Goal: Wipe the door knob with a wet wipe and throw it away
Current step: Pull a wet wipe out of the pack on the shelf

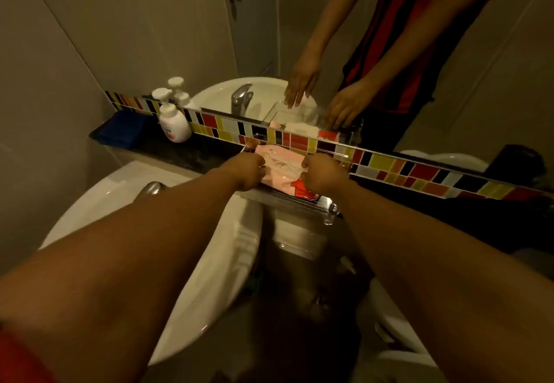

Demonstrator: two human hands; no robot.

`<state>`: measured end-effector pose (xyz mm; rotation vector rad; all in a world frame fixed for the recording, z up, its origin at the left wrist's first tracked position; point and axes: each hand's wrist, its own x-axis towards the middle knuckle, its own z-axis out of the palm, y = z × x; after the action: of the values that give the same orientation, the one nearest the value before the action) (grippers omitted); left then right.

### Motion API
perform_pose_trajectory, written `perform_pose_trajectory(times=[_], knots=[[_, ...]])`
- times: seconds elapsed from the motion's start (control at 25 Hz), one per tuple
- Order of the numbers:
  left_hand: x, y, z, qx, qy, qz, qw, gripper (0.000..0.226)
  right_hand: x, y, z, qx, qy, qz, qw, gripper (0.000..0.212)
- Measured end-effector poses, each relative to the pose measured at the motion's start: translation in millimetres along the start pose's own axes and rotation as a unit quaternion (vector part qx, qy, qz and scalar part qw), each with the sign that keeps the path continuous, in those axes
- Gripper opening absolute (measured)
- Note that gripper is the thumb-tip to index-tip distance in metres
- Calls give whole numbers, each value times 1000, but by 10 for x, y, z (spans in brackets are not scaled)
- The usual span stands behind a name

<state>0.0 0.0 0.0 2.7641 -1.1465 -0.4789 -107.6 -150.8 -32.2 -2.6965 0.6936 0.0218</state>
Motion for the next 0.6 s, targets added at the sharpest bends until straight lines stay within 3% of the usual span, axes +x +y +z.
perform_pose_trajectory(times=[0.2,0.32,0.44,0.6], knots=[[394,-31,258,-53,31,1,998,32,218,-29,281,46,29,112,992,28],[655,-50,386,-167,57,-41,984,31,333,-4,338,139,79,198,967,23],[849,-27,514,-248,77,0,966,24,452,20,371,183,84,233,951,20],[1030,-33,513,-280,75,39,956,21,569,152,378,293,81,245,921,24]])
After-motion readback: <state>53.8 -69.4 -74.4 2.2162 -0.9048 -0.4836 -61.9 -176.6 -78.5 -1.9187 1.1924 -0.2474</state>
